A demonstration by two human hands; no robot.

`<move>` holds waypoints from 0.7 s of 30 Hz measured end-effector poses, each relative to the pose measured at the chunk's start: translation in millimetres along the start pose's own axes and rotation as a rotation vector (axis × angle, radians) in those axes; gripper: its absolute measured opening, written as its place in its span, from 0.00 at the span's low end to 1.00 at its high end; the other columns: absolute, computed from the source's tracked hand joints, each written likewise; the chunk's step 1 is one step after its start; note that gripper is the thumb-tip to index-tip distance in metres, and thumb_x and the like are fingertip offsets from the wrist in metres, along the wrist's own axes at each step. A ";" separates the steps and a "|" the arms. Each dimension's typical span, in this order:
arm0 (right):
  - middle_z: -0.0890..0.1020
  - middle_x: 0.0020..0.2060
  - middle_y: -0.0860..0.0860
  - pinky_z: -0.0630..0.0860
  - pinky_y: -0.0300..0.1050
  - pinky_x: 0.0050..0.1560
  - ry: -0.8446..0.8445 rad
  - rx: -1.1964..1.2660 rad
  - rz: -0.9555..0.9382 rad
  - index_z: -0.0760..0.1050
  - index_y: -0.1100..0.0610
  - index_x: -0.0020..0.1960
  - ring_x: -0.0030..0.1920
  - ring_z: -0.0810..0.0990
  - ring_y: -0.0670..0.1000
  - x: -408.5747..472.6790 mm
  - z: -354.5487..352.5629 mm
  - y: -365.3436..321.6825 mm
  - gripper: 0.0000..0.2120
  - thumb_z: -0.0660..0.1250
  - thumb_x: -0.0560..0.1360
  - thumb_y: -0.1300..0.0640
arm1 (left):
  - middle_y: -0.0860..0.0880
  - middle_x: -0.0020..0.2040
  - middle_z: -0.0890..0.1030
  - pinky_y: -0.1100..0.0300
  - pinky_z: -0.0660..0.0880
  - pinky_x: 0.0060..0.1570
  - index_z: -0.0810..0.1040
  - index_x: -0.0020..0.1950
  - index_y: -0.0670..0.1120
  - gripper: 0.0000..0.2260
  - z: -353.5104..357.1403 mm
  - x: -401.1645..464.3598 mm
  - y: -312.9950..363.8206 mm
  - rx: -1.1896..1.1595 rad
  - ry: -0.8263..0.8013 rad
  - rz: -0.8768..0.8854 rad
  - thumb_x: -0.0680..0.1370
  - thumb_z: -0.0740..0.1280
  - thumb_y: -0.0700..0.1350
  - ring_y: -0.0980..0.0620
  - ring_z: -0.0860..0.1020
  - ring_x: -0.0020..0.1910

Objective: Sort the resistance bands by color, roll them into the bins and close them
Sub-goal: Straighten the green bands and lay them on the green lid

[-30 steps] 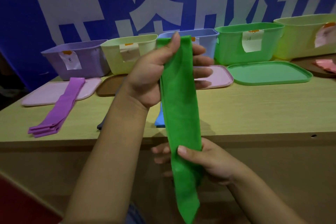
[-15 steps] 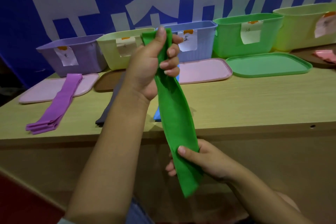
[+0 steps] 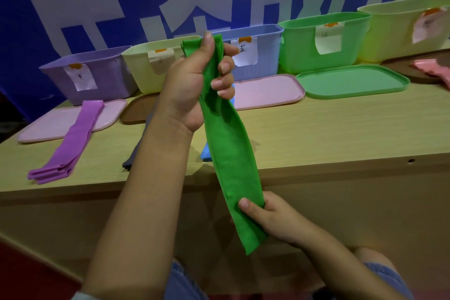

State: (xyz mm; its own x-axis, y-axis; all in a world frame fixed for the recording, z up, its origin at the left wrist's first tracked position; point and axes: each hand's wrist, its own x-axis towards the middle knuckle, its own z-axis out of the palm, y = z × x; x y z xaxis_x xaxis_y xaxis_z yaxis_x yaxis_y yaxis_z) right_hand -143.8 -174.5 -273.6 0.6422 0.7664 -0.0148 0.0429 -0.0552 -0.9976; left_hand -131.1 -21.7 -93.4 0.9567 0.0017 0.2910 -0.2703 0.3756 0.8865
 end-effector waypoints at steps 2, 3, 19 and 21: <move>0.80 0.27 0.39 0.71 0.30 0.35 0.037 -0.037 0.002 0.75 0.52 0.39 0.32 0.77 0.35 0.2 1.0 -0.2 0.10 0.60 0.75 0.50 | 0.52 0.28 0.70 0.67 0.64 0.22 0.75 0.45 0.41 0.19 -1.2 0.7 -0.1 -0.001 0.017 0.011 0.83 0.52 0.51 0.59 0.64 0.22; 0.77 0.24 0.38 0.69 0.29 0.33 0.072 -0.067 -0.007 0.73 0.51 0.36 0.28 0.75 0.35 0.1 2.9 0.0 0.11 0.59 0.76 0.51 | 0.52 0.28 0.70 0.67 0.64 0.22 0.75 0.45 0.42 0.19 -2.4 1.0 -0.3 -0.001 0.023 0.017 0.83 0.52 0.51 0.59 0.64 0.22; 0.80 0.54 0.40 0.75 0.42 0.58 0.238 -0.350 -0.231 0.71 0.46 0.61 0.57 0.78 0.40 -27.0 -17.7 -4.6 0.25 0.66 0.69 0.34 | 0.54 0.25 0.67 0.68 0.60 0.19 0.73 0.43 0.42 0.18 17.9 -4.0 -2.4 0.004 -0.060 0.116 0.84 0.50 0.51 0.61 0.62 0.20; 0.79 0.58 0.42 0.74 0.42 0.61 0.312 -0.293 -0.333 0.70 0.46 0.63 0.60 0.77 0.41 -38.2 -23.7 -24.3 0.28 0.69 0.67 0.36 | 0.54 0.25 0.66 0.68 0.60 0.19 0.73 0.43 0.42 0.18 23.5 -7.2 -8.5 0.045 -0.065 0.107 0.84 0.50 0.50 0.61 0.61 0.20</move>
State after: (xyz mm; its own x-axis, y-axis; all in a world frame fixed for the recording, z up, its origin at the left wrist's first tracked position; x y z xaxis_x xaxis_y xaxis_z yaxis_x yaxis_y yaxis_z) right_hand -151.2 -217.6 -247.2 0.7523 0.5488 0.3644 0.4661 -0.0525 -0.8832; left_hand -138.2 -46.7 -94.7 0.9136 -0.0208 0.4062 -0.3765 0.3346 0.8639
